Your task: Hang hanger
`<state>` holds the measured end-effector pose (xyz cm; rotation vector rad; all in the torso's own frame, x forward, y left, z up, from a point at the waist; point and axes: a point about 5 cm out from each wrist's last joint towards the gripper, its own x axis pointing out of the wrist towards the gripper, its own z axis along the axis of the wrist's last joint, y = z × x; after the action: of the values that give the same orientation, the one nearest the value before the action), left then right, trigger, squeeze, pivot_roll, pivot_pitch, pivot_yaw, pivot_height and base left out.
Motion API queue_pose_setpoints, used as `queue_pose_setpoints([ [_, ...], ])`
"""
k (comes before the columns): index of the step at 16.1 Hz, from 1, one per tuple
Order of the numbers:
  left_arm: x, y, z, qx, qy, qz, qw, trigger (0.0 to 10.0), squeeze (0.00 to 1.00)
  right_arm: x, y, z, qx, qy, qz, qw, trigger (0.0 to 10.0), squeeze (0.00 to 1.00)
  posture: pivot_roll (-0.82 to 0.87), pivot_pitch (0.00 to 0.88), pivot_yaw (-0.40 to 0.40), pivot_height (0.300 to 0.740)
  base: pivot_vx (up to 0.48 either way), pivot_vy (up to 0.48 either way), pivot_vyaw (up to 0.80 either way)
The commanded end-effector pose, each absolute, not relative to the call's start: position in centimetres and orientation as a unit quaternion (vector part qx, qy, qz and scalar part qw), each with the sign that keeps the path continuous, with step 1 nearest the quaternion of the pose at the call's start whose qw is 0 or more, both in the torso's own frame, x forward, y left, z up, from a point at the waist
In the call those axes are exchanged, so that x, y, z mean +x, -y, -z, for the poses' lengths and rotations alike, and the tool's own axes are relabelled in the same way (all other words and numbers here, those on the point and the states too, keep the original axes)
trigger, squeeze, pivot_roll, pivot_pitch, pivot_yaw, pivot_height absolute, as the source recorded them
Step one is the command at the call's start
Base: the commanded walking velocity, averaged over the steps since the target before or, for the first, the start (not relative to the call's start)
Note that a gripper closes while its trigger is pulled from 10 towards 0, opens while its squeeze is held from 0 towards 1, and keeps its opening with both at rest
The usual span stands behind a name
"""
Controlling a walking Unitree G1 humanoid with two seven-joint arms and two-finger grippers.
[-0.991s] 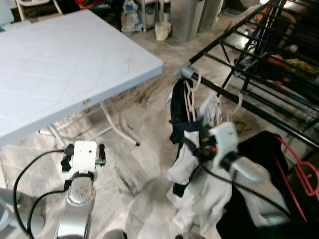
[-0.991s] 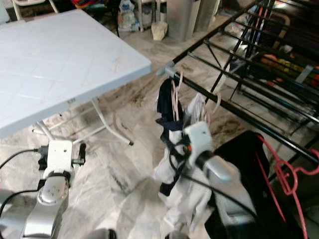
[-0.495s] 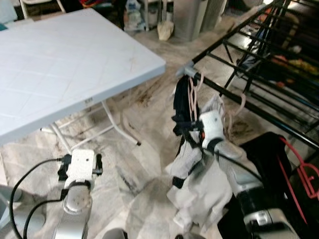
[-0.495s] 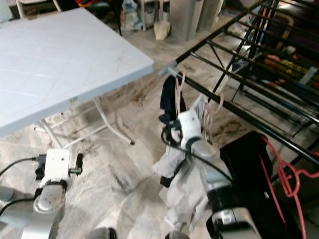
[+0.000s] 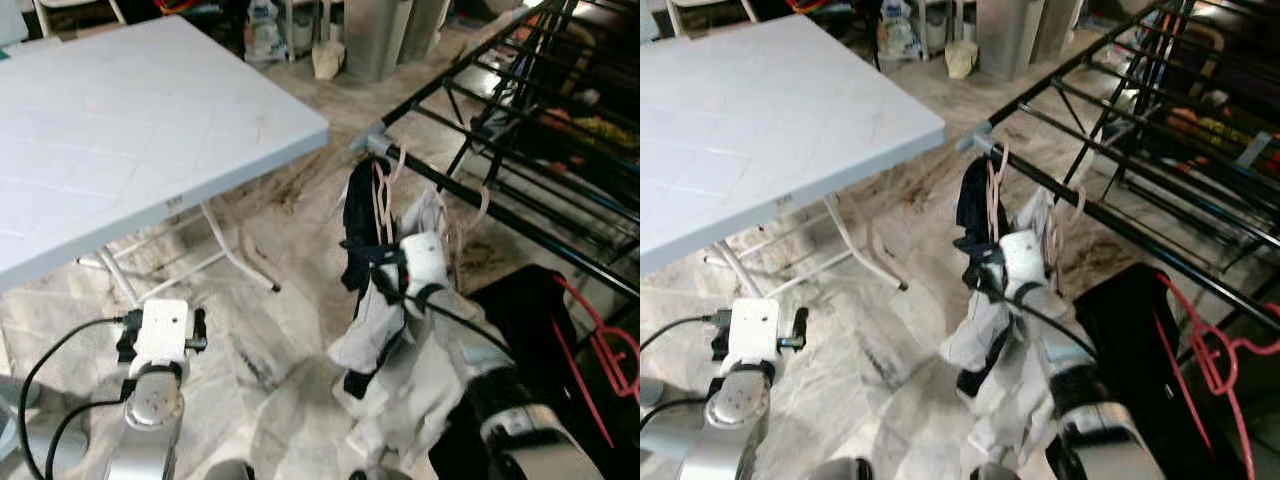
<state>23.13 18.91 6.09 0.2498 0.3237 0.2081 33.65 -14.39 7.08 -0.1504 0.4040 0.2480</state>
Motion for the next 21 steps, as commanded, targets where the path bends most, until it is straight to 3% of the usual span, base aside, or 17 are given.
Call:
queue_pose_setpoints([
  [1, 23.2, -18.9, -6.3, 0.121, -0.162, -0.100, 0.974, 10.0, 0.00, 34.2, 14.2, -7.4, -0.064, -0.193, -0.119, 0.972, 10.0, 0.00, 0.02, 0.102, -0.014, 0.740, 0.000, 0.000, 0.00],
  [8, 22.7, -18.6, -6.1, 0.112, -0.170, -0.085, 0.975, 10.0, 0.00, 37.1, 12.2, -9.7, -0.067, -0.166, -0.133, 0.975, 10.0, 0.00, 0.05, 0.111, -0.028, 0.740, 0.000, 0.000, 0.00],
  [16, 22.8, -18.3, -5.9, 0.106, -0.180, -0.071, 0.975, 10.0, 0.00, 38.4, 14.7, -11.3, -0.084, -0.194, -0.155, 0.965, 10.0, 0.00, 0.04, 0.120, -0.025, 0.740, 0.000, 0.000, 0.00],
  [21, 22.2, -17.9, -5.7, 0.094, -0.192, -0.057, 0.975, 10.0, 0.00, 39.3, 14.3, -13.0, -0.076, -0.187, -0.163, 0.966, 10.0, 0.00, 0.04, 0.139, -0.033, 0.740, 0.000, 0.000, 0.00],
])
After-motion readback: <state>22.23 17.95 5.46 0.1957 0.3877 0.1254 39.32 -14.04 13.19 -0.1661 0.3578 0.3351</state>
